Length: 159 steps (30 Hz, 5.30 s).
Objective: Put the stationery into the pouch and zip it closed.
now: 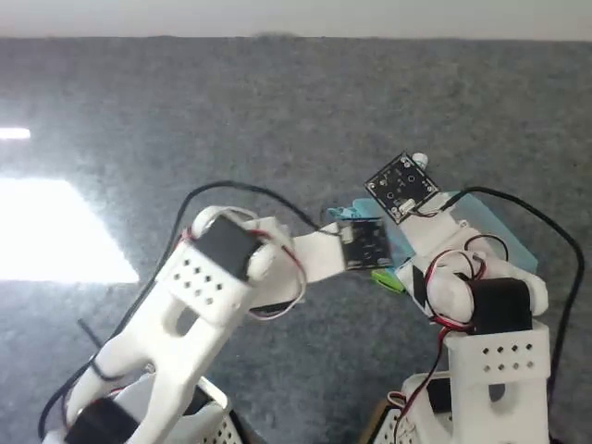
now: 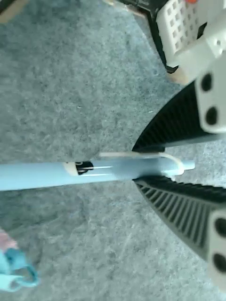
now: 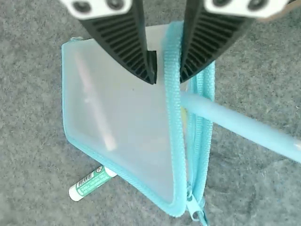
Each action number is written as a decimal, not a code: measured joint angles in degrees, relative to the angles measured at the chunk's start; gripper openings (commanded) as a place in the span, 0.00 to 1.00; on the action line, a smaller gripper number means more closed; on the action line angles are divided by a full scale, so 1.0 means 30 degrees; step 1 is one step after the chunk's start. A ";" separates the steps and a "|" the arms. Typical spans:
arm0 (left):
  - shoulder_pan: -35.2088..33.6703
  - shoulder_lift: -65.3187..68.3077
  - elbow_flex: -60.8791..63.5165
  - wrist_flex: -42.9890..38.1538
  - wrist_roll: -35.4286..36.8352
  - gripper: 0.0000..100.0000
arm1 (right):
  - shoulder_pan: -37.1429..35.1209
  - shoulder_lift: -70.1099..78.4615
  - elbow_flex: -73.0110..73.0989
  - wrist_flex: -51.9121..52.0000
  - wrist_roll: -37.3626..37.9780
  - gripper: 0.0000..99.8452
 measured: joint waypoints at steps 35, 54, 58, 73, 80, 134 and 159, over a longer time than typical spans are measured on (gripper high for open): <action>0.1231 0.7209 -0.8674 -0.5363 1.1780 0.02 | 0.0733 -0.2139 0.0264 -0.1407 -0.3722 0.01; -0.2403 0.5070 -0.9788 -0.5861 1.4066 0.17 | 0.4190 -0.3575 0.0586 -0.2256 -0.3751 0.01; -0.4659 0.3897 -0.9436 -0.6447 1.5267 0.17 | 0.6271 -0.3604 0.0469 -0.2608 -0.3751 0.01; -0.1143 1.1516 -0.4425 -1.2454 1.7172 0.25 | 0.6828 -0.0029 -0.1436 -0.1758 -0.3751 0.01; -0.0586 1.4359 -0.5451 -1.3626 1.7319 0.25 | 0.7590 0.0645 -0.2784 -0.0615 -0.3810 0.01; -0.2930 0.6066 -1.0051 -0.0264 0.9026 0.01 | 0.5451 0.0674 -0.0117 -0.1114 -0.3399 0.01; 0.1582 0.5011 -0.5128 -0.6066 1.1429 0.01 | 0.3897 -0.2432 0.1407 -0.2139 -0.4366 0.01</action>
